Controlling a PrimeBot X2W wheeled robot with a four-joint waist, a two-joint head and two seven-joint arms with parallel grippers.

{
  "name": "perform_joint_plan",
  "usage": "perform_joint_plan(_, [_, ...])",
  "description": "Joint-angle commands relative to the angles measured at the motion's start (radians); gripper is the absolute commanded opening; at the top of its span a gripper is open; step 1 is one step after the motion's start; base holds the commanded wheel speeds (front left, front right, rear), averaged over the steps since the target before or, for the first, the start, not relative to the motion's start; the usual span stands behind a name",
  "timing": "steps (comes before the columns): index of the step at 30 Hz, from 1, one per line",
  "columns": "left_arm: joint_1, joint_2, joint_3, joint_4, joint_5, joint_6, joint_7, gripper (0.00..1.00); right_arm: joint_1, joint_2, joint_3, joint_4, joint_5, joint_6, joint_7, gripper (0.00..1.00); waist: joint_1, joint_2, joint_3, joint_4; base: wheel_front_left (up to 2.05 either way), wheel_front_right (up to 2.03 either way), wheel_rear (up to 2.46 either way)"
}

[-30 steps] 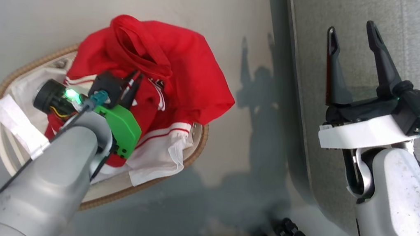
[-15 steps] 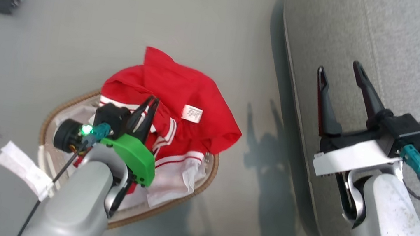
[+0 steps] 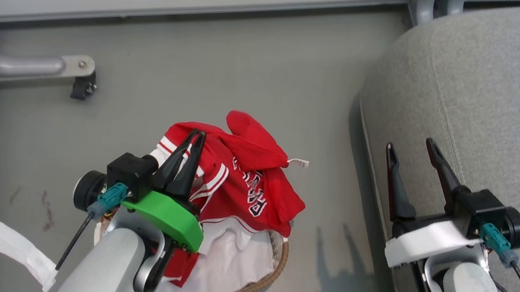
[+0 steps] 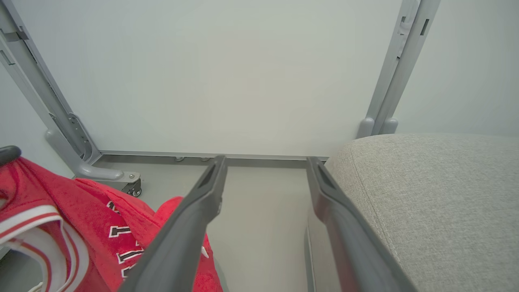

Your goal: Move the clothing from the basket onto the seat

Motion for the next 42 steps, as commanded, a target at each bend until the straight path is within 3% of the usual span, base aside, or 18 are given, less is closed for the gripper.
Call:
perform_joint_plan(1, [0.023,0.000,0.004,-0.028,0.007,-0.002,-0.001,0.00,0.027,-0.005,-0.004,0.004,0.000,-0.001,-0.005,1.00,0.0001,0.0000,-0.095,0.046,0.00,0.00,0.00])
perform_joint_plan(21, [-0.023,-0.004,0.013,-0.319,0.000,-0.002,-0.001,0.00,0.159,-0.004,0.077,0.056,-0.010,-0.001,-0.005,1.00,0.0001,0.0000,-0.259,0.092,0.00,0.00,0.00])
perform_joint_plan(33, [-0.013,-0.004,-0.015,-0.327,-0.027,-0.002,-0.001,0.00,0.081,-0.007,0.365,0.007,0.082,-0.001,-0.005,1.00,0.0001,0.0000,-0.258,0.126,0.00,0.00,0.00])
perform_joint_plan(37, [-0.008,-0.004,-0.031,-0.324,-0.035,-0.002,-0.001,0.00,0.051,-0.006,0.430,-0.026,0.094,-0.001,-0.005,1.00,0.0001,0.0000,-0.256,0.133,0.00,0.00,0.00])
perform_joint_plan(42, [-0.016,-0.004,-0.050,-0.327,-0.047,-0.002,-0.001,0.00,0.008,-0.005,0.485,0.019,0.084,-0.001,-0.005,1.00,0.0001,0.0000,-0.251,0.143,0.00,0.00,0.00])
